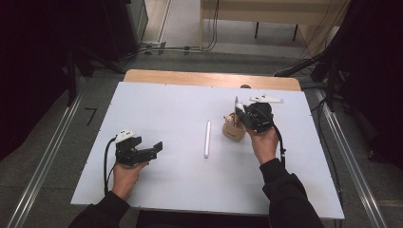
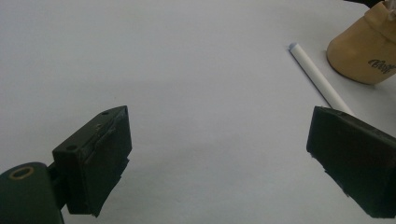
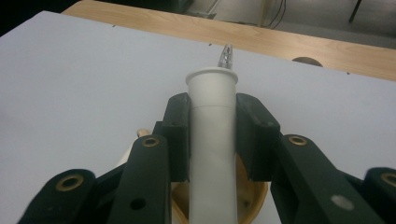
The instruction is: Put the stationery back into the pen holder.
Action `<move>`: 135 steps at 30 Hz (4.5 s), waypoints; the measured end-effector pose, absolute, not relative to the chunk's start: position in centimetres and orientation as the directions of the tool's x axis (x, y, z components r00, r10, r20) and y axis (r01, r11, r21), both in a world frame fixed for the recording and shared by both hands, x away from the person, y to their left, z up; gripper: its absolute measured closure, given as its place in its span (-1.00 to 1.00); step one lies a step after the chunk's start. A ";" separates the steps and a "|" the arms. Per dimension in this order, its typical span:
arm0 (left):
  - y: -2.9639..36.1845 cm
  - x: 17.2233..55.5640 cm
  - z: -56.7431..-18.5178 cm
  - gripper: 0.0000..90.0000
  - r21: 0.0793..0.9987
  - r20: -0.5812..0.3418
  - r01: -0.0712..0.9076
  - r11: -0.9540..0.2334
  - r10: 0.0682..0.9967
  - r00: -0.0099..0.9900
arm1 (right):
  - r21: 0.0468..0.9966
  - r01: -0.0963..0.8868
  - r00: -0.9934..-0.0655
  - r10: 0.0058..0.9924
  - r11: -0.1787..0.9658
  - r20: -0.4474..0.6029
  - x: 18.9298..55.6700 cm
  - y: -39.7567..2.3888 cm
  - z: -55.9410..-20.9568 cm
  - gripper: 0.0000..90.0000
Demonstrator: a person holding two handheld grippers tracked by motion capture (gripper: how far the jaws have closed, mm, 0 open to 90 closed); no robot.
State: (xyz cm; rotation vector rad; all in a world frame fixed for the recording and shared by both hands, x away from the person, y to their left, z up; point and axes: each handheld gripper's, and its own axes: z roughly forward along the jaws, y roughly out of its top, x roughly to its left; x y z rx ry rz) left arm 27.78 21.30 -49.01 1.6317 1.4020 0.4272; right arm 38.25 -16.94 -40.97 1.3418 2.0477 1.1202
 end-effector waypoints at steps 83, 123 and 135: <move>21.3 27.7 -49.0 -0.85 0.802 -0.284 0.594 0.058 0.912 0.294 | 0.844 0.507 -0.454 0.886 0.173 0.092 33.2 -18.7 -42.7 -0.47; 21.3 27.7 -49.0 -0.85 0.804 -0.286 0.592 0.062 0.912 0.293 | 0.813 0.497 -0.580 0.813 0.304 0.050 30.2 -12.6 -45.2 -0.47; 21.4 27.7 -48.9 -0.85 0.804 -0.287 0.591 0.061 0.911 0.296 | 0.788 0.510 -0.576 0.817 0.346 0.014 31.5 -10.2 -46.6 -0.45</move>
